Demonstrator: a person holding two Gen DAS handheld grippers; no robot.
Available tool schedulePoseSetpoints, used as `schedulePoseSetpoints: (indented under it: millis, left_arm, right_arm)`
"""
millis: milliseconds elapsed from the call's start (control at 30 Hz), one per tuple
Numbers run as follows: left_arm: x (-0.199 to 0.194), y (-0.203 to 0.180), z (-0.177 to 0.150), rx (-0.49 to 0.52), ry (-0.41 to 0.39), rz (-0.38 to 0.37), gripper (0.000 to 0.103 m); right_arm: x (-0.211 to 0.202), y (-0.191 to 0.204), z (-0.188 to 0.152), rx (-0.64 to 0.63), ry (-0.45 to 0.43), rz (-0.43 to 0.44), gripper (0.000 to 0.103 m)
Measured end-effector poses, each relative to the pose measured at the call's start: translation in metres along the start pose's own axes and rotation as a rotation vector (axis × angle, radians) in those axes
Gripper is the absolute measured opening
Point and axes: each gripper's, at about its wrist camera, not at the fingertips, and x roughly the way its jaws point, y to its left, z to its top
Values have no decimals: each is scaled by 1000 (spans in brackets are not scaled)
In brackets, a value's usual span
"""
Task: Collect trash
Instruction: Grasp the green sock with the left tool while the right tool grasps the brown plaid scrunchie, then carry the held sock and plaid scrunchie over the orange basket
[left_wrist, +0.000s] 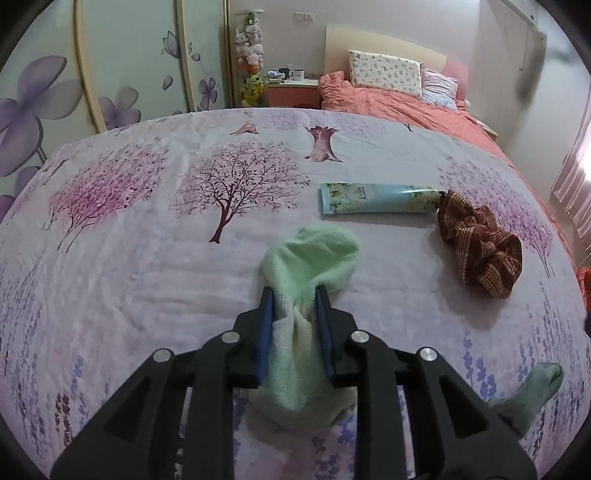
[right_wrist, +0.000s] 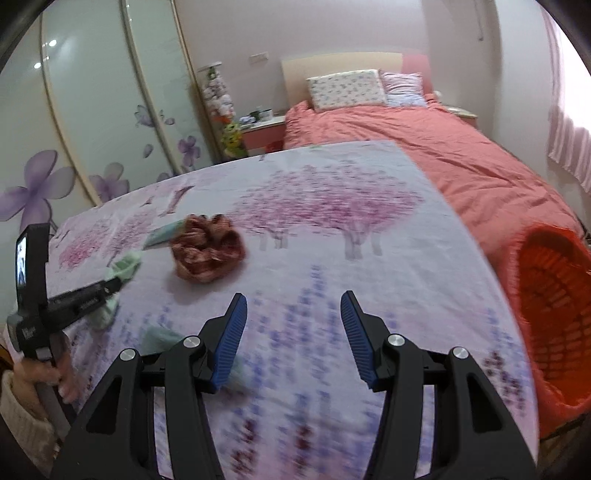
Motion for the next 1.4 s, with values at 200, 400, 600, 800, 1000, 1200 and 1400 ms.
schedulePoseSetpoints:
  millis: [200,400,600,800,1000,1200,1400]
  left_arm:
    - [2,10,1,-34,-2,-40,25]
    - [3,14,2,-60,-4,-67,25]
    - [4,18,2,-78,-6,-85,25]
    - [4,18,3,-78,-6,-85,25]
    - [5,18,3,-74,-6,-80,25]
    - [5,15,3,-61,-4,-65,25]
    - [4,13,1,-52,-4,-55,25]
  right_arm:
    - [36,44,25,-38,32,55,54]
    - [75,81,37,-114,107,87,54]
    - [97,92,26,-213,173,4,33]
    - [76,67,26,-166,117,-15,12]
    - [49,11,25,-83,43,-134,12]
    - [45,-31,12,-68,48,-281,12]
    - [52,-31,9,-74,95,-298,16]
